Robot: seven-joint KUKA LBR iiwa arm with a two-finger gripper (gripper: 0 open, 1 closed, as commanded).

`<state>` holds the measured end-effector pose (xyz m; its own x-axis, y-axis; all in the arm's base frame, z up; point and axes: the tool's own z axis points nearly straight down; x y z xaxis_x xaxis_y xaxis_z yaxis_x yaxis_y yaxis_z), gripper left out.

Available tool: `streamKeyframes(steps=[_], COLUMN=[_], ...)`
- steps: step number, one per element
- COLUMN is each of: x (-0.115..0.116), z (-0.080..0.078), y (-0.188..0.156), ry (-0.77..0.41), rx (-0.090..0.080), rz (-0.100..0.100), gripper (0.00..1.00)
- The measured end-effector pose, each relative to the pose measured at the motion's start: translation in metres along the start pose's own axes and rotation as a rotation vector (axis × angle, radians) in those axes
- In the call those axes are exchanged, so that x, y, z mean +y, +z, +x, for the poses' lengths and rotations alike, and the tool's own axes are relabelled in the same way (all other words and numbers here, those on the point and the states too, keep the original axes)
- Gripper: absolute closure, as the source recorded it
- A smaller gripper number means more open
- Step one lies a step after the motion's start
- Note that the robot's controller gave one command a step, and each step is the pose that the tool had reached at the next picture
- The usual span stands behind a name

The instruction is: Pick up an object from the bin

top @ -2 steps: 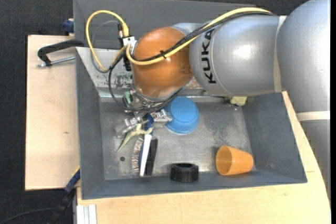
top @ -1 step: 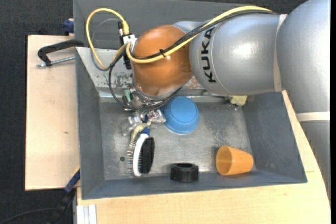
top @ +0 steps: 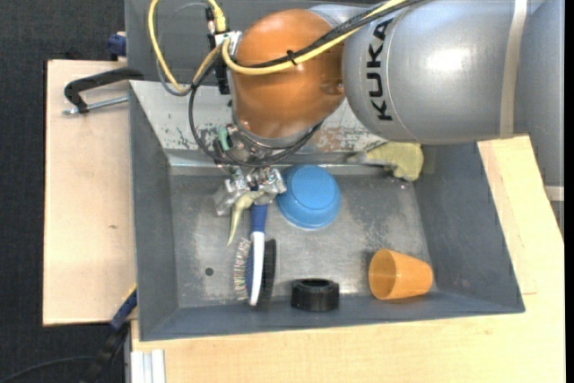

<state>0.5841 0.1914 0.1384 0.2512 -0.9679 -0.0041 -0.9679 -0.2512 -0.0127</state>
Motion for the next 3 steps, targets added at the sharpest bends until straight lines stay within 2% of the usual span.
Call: streamKeyframes(steps=[1,3], x=[-0.002,-0.004], z=[-0.002,-0.005], y=[-0.024,-0.036], ry=[0.003,0.011], rx=[0.0,-0.001], rz=[-0.004,-0.007], gripper=[1.0,1.0])
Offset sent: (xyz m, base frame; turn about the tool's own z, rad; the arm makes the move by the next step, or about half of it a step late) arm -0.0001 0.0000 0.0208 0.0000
